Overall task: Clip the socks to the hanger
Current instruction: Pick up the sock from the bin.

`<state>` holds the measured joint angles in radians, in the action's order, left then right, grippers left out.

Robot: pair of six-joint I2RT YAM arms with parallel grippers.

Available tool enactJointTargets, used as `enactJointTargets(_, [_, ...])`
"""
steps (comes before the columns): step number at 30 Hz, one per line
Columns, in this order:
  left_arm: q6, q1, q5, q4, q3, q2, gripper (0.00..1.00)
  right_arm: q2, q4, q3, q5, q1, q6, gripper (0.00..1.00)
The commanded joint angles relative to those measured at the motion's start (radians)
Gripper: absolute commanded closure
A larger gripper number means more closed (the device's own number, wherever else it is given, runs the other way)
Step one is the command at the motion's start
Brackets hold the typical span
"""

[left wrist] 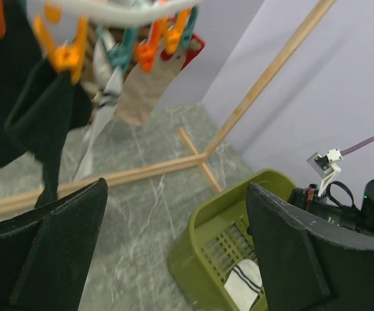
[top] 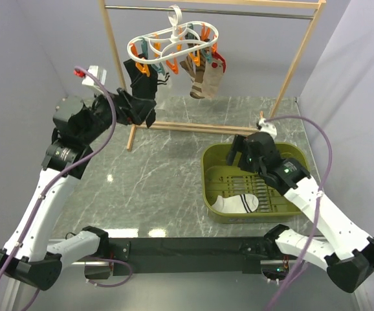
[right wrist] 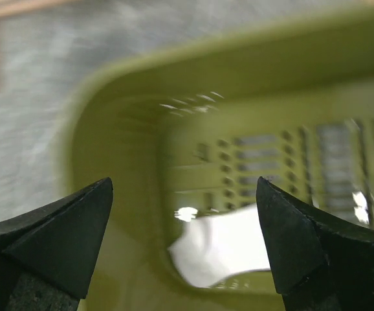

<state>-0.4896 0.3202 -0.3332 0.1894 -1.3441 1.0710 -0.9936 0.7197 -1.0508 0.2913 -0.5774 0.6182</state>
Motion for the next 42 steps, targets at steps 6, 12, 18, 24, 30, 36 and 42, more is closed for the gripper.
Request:
enactJointTargets(6, [0.003,0.014,0.103,0.151,0.175,-0.091,0.07,-0.132,-0.009,0.132,0.005,0.057,0.098,0.04])
enactJointTargets(12, [-0.009,0.016,0.129,0.188,0.237,-0.102,0.07,-0.246,0.021,0.175,-0.049,0.056,0.129,0.04])
enactJointTargets(18, [-0.03,0.016,0.132,0.174,0.272,-0.086,0.08,-0.226,0.109,0.29,-0.089,0.057,0.228,0.04])
enactJointTargets(24, [-0.018,0.014,0.155,0.182,0.269,-0.071,0.08,-0.194,0.041,0.37,-0.115,0.059,0.288,0.04])
enactJointTargets(30, [-0.007,0.014,0.151,0.177,0.249,-0.034,0.08,-0.27,-0.019,0.384,-0.087,0.057,0.272,0.37])
enactJointTargets(36, [-0.001,0.014,0.134,0.173,0.224,-0.006,0.08,-0.263,-0.022,0.319,-0.041,0.057,0.23,1.0])
enactJointTargets(42, [0.025,0.016,0.086,0.162,0.211,-0.005,0.11,-0.153,0.058,0.149,-0.057,0.057,0.175,1.0])
